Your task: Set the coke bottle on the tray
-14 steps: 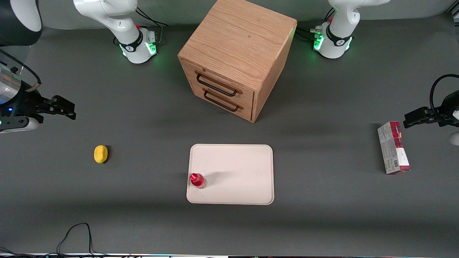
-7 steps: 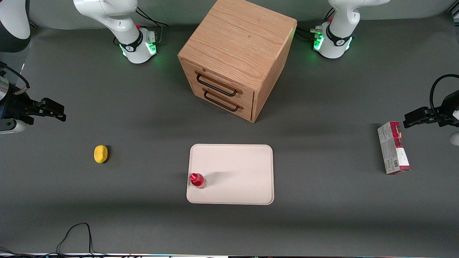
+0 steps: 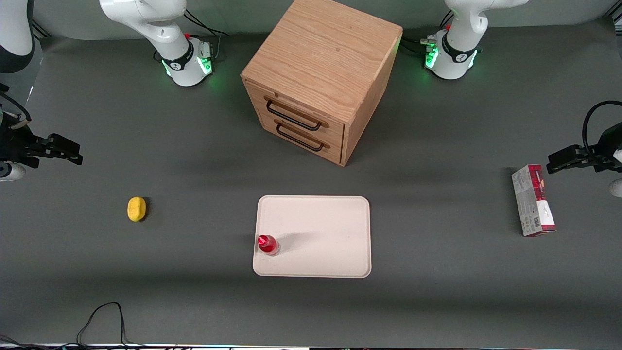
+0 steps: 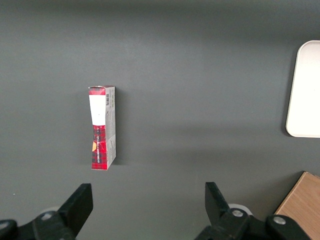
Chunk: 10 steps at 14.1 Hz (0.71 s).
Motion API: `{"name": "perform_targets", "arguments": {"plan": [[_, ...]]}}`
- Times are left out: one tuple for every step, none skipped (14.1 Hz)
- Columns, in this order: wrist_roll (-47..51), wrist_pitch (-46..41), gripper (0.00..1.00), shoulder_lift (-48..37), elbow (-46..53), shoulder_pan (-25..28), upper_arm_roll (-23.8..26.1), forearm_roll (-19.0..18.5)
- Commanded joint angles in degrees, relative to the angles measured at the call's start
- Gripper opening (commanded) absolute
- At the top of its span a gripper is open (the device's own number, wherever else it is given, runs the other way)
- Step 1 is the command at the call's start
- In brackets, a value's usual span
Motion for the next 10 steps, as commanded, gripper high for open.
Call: {"name": "perform_targets", "arguments": {"plan": [[0.8,-0.2,1.0,-1.6,-1.5,0.2,-0.2,1.4],[0.7,-0.3,1.0,-1.6,-1.5,0.2,-0.3,2.5],[0.7,-0.3,1.0,-1.7,-1.8,0.2,-0.4,4.2],[0.7,-0.3,1.0,-1.8,-2.1,0.2,-0.4,4.5],[0.6,-0.4,1.0,-1.8,-2.1,0.2,-0.5,4.6],[0.6,-0.7,1.0,-1.8,-2.1,0.2,-0.5,4.8],[0.7,-0.8,1.0,-1.8,-2.1,0.2,-0.5,4.8],[0.7,-0.8,1.0,-1.8,-2.1,0.2,-0.5,4.8],[0.7,-0.9,1.0,-1.8,-2.1,0.2,-0.5,4.8],[0.7,-0.9,1.0,-1.7,-2.1,0.2,-0.5,4.8]]}}
